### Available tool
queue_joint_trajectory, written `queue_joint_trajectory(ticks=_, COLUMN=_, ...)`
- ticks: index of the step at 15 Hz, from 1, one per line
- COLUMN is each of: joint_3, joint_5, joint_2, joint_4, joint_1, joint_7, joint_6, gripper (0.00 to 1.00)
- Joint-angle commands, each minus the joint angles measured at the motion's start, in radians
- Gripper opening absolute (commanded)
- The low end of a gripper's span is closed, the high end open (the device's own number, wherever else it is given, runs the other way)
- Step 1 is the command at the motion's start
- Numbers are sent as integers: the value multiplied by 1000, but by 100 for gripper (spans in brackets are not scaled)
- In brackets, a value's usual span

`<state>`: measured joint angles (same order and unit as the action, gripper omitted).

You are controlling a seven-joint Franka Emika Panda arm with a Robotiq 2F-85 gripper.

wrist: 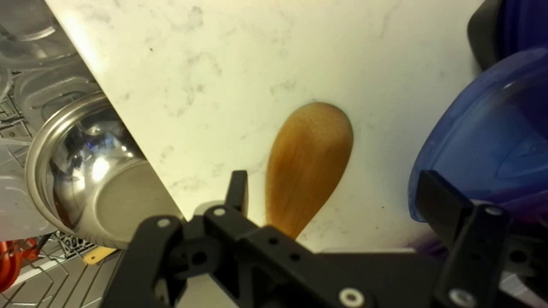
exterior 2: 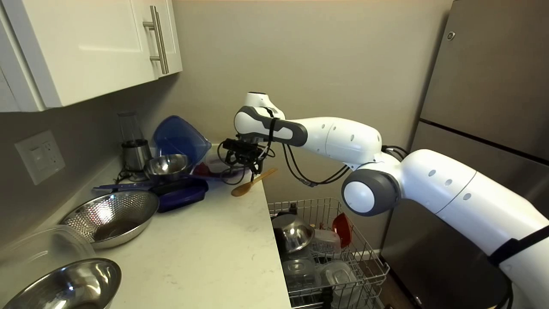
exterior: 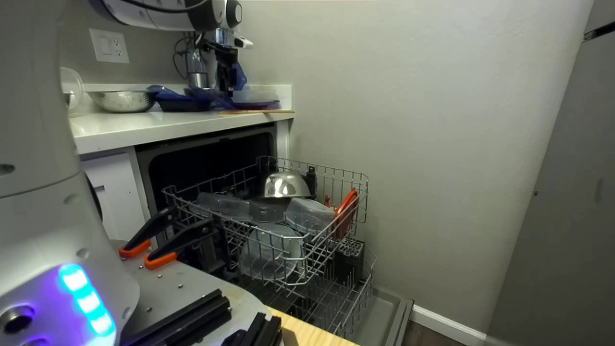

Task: Pick up the wooden spoon from the counter and put it in the dishwasher.

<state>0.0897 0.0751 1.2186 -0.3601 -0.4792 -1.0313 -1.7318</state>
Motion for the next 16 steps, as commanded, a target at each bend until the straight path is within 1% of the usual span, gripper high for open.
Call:
queue_joint_trajectory(ticks=1, joint_3=29, joint_5=46, joint_2=-34, joint_4=-35, joint_1=46, joint_7=-35, joint_6=66, gripper=100)
queue_joint_trajectory(ticks=4, joint_3=28, joint_5=60, joint_2=-31, joint_4=-29, joint_1=84, joint_7=-67, joint_6=78, gripper=100)
queue_joint_trajectory(ticks=11, joint_3=15, joint_5=58, joint_2=6, joint_4=-21, joint_1=136, joint_7=-194, joint_6=14, gripper=100)
queue_joint_trajectory(ticks=13, joint_3=13, joint_5=57, joint_2=26, joint_4=-17, joint_1=147, joint_7=-239, joint_6=-21, gripper=100)
queue_joint_trajectory(ticks=16, joint_3=10, joint_5=55, joint_2=64, joint_4=-7, joint_1=160, joint_7=-294, joint_6=-122, gripper=100)
